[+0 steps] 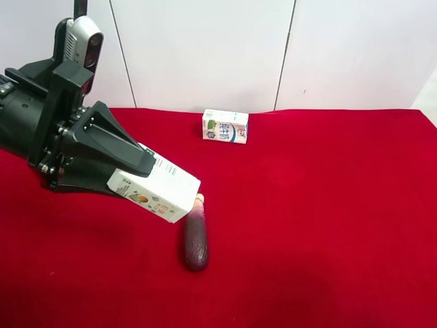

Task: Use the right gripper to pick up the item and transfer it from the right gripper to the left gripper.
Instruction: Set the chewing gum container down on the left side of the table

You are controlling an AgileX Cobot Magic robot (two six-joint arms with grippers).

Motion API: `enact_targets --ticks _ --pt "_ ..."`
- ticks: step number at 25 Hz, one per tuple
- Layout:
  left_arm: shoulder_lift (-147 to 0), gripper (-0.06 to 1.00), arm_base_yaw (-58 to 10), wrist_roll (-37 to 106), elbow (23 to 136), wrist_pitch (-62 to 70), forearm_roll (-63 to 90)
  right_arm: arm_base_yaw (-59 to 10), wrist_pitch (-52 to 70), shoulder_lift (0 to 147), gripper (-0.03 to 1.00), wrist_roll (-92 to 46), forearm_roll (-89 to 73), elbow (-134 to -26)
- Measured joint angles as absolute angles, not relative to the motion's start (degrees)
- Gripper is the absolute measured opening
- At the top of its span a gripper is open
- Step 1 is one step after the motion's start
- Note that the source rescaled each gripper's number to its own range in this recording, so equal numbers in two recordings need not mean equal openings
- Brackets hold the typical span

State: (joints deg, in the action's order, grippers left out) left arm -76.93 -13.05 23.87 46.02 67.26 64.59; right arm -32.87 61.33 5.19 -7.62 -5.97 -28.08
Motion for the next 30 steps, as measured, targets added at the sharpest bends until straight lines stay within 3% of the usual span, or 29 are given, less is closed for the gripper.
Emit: enact_targets --ticks 8,19,30 --pt "-76.9 0.01 -13.1 24.8 46.0 66.4 64.6 -17.4 61.3 -0.1 0.99 -7.6 -6.0 -28.1" --pt "-76.9 0.01 -13.1 28.6 46.0 54.5 58.6 -16.5 61.3 -0.1 0.99 -7.6 -6.0 -28.1" --pt "-76.9 0.01 -13.1 23.7 46.0 36.6 37.2 -16.5 61.3 -0.1 0.99 -7.4 -6.0 -28.1"
